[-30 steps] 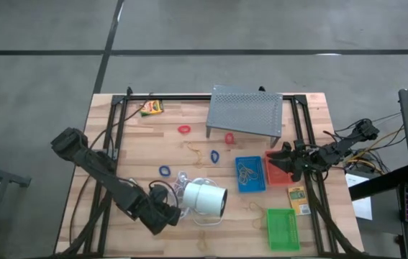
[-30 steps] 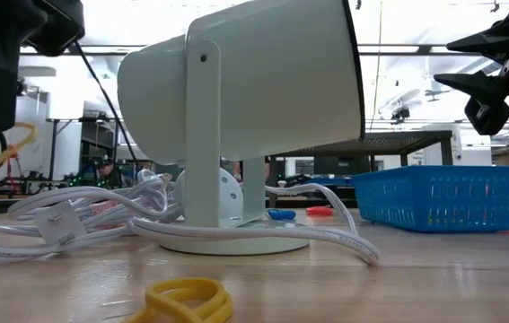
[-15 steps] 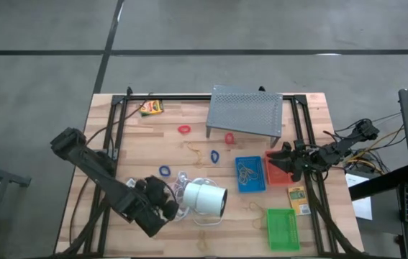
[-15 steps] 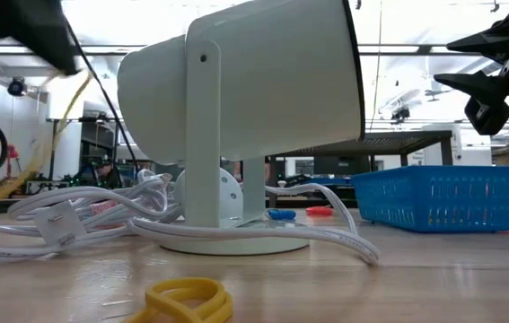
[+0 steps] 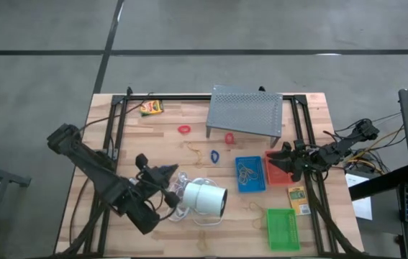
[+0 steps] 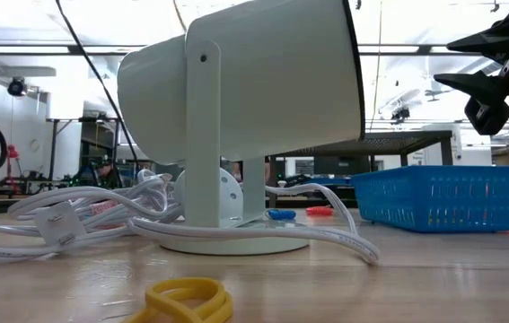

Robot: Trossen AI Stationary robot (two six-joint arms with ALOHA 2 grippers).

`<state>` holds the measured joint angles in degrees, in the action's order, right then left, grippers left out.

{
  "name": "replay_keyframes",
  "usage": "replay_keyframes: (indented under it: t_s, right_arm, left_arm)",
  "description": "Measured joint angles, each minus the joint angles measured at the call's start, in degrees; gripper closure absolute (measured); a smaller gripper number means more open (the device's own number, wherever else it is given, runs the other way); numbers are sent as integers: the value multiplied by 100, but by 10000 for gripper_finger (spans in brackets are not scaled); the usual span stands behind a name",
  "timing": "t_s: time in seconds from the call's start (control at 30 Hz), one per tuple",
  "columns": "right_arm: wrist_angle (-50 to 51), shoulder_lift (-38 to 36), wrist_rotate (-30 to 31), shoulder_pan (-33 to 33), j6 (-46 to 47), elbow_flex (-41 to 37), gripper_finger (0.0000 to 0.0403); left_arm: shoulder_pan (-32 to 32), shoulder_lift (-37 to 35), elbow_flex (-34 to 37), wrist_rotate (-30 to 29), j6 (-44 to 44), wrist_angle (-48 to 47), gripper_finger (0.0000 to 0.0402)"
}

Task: Pick & Place Office Desk Supplies
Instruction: Put the yellow rubber band into the blue bin

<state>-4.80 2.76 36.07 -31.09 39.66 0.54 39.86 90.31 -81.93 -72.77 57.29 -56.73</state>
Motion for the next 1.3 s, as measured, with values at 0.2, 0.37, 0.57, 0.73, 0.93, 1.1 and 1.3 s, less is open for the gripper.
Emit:
replay_keyframes:
  t_s: [0.2, 0.37, 0.57, 0.73, 0.93, 1.1, 1.3]
  right_arm:
    - [0, 0, 0, 0, 0, 1, 218]
    - [0, 0, 0, 0, -1, 0, 218]
    - [0, 0, 0, 0, 0, 0, 218]
    - [0, 0, 0, -2, 0, 0, 218]
    - [0, 0, 0, -1, -2, 0, 218]
    - [0, 0, 0, 0, 0, 0, 218]
    - [0, 0, 0, -2, -1, 0, 218]
  left_arm:
    - [-137, -14, 13, -14, -821, 698, 397]
    - [-275, -9, 20, 34, -1049, 947, 396]
    - [-498, -3, 85, 78, -1951, 1493, 396]
    - [-852, -3, 85, 487, -3225, 2276, 396]
    - [-1555, -3, 85, 1792, -4522, 3090, 397]
    - [-2137, -3, 242, 3097, -5548, 4028, 398]
    - [-2718, -1, 772, 4558, -6466, 5472, 398]
